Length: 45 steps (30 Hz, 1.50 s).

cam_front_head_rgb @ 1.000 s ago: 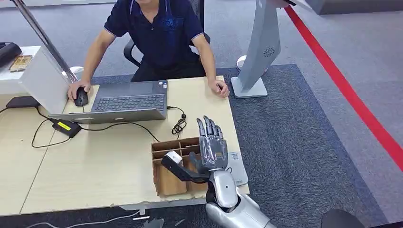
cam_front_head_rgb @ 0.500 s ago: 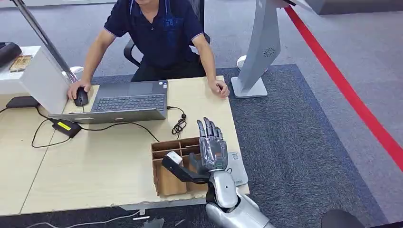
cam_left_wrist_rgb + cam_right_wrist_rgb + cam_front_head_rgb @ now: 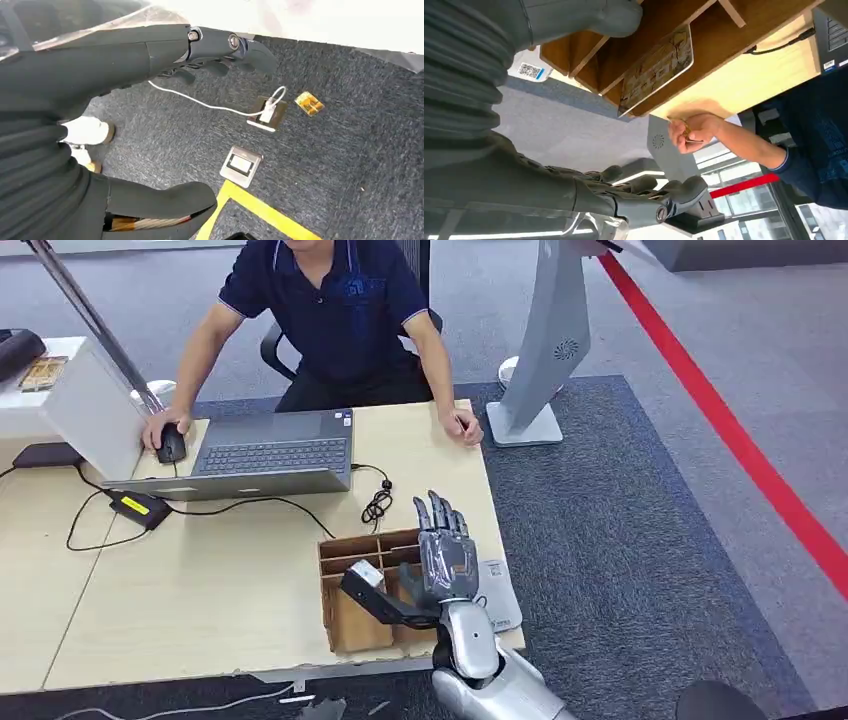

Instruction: Pass the card to the sensor for recognition and then transmit it.

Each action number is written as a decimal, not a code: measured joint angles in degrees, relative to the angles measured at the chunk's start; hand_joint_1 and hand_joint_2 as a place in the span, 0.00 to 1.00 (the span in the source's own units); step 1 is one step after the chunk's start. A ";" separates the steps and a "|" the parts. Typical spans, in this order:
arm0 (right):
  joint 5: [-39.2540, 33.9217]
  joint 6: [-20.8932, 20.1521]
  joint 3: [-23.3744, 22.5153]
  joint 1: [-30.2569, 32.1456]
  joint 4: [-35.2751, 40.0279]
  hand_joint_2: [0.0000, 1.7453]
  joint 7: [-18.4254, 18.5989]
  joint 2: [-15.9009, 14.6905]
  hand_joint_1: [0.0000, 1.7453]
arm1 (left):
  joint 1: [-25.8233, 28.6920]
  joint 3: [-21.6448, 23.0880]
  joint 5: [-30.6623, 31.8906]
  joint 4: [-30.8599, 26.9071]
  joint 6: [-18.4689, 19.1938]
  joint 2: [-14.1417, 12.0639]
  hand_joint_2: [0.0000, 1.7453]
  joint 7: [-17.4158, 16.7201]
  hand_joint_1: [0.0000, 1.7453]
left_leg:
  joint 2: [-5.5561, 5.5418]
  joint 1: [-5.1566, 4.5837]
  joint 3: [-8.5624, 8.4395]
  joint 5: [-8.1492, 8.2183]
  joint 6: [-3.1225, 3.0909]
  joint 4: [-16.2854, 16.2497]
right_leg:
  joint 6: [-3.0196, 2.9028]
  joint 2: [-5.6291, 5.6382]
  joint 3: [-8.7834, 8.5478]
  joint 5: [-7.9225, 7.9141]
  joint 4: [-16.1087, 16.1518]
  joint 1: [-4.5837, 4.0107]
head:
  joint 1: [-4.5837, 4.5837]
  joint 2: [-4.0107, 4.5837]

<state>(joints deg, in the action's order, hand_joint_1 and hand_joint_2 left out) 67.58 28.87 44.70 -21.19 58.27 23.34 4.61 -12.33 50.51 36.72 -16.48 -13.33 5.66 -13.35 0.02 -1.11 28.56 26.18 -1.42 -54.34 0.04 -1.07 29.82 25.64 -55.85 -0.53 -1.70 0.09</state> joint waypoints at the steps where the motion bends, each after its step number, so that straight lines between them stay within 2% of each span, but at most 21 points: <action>1: 0.00 0.02 0.00 0.00 -0.07 1.00 0.00 0.02 0.19 | 0.00 0.00 0.00 0.00 0.00 0.02 1.00 0.00 0.00 | 0.00 0.00 0.00 0.00 0.00 0.00 | 0.00 0.00 0.00 0.00 0.00 0.00 | 0.00 0.00; 3: 0.00 0.07 0.00 -0.02 -0.22 1.00 0.00 0.09 0.18 | -0.01 -0.07 0.02 0.00 0.02 0.04 1.00 0.00 0.00 | 0.00 0.00 0.00 0.00 0.00 0.00 | 0.00 0.00 0.00 0.00 0.00 0.00 | 0.02 0.00; 6: 0.00 0.15 0.00 -0.02 -0.46 1.00 0.00 0.09 0.22 | -0.03 -0.15 0.04 0.00 0.04 0.07 1.00 0.00 0.00 | 0.00 0.00 0.00 0.00 0.00 0.00 | 0.00 0.00 0.00 0.00 0.00 0.00 | 0.02 0.00; 21: -0.09 0.31 0.02 -0.02 -0.59 1.00 0.00 0.11 0.23 | -0.06 -0.24 0.26 0.00 0.07 0.09 1.00 0.00 0.00 | 0.00 0.00 0.00 0.00 0.00 0.00 | 0.00 0.00 0.00 0.00 0.00 0.00 | 0.02 0.00; 23: -0.09 0.33 0.02 -0.02 -0.59 1.00 0.00 0.11 0.25 | -0.06 -0.24 0.28 0.00 0.07 0.09 1.00 0.00 0.00 | 0.00 0.00 0.00 0.00 0.00 0.00 | 0.01 0.00 0.00 0.00 0.00 0.00 | 0.02 0.00; 25: -0.15 0.33 0.02 -0.02 -0.61 1.00 0.00 0.09 0.36 | -0.06 -0.24 0.33 0.00 0.07 0.09 1.00 0.00 0.00 | 0.00 0.00 0.00 0.00 0.00 0.00 | 0.01 0.00 0.00 0.00 0.00 0.00 | 0.02 0.00; 26: -0.15 0.33 0.02 -0.03 -0.68 1.00 0.00 0.11 0.31 | -0.06 -0.24 0.35 0.00 0.07 0.09 1.00 0.00 0.00 | 0.00 0.00 0.00 0.00 0.00 0.00 | 0.01 0.00 0.00 0.00 0.00 0.00 | 0.00 0.00; 28: -0.18 0.33 0.02 -0.02 -0.83 1.00 0.00 0.11 0.33 | -0.06 -0.26 0.46 0.00 0.07 0.09 1.00 0.00 0.00 | 0.00 0.00 0.00 0.00 0.00 0.00 | 0.01 0.00 0.00 0.00 0.00 0.00 | 0.02 0.00; 29: -0.18 0.35 0.02 -0.02 -0.83 1.00 0.00 0.11 0.31 | -0.06 -0.26 0.48 0.00 0.07 0.09 1.00 0.00 0.00 | 0.00 0.00 0.00 0.00 0.00 0.00 | 0.01 0.00 0.00 -0.01 0.00 0.00 | 0.00 0.00; 31: -0.17 0.33 0.02 -0.03 -0.85 1.00 0.00 0.11 0.36 | -0.07 -0.26 0.50 0.00 0.07 0.09 1.00 0.00 0.00 | 0.00 0.00 0.00 0.00 0.00 0.00 | 0.01 0.00 0.00 -0.01 0.00 0.00 | 0.00 0.00; 34: -0.17 0.35 0.02 -0.03 -1.01 1.00 0.00 0.15 0.31 | -0.07 -0.26 0.50 0.00 0.07 0.09 1.00 0.00 0.00 | 0.00 0.00 0.00 0.00 0.00 -0.01 | 0.01 0.00 0.00 -0.01 0.00 0.00 | 0.02 0.00; 41: -0.20 0.35 0.04 -0.03 -1.07 1.00 0.00 0.22 0.30 | -0.07 -0.26 0.50 0.00 0.07 0.09 1.00 0.00 0.00 | 0.00 0.00 0.00 0.00 0.00 -0.01 | 0.01 0.00 0.00 -0.01 0.00 0.00 | 0.02 0.00; 45: -0.20 0.35 0.04 -0.03 -1.07 1.00 0.00 0.22 0.33 | -0.07 -0.26 0.50 0.00 0.07 0.09 1.00 0.00 0.00 | 0.00 0.00 0.00 0.00 0.00 -0.01 | 0.01 0.00 0.00 -0.01 0.00 0.00 | 0.02 0.00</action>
<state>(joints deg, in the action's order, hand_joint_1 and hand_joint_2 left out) 67.39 29.22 44.74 -21.22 57.20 23.34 4.83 -12.40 50.25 37.22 -16.48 -13.27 5.75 -13.35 0.02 -1.11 28.56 26.18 -1.42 -54.34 0.05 -1.07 29.82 25.63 -55.85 -0.53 -1.68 0.09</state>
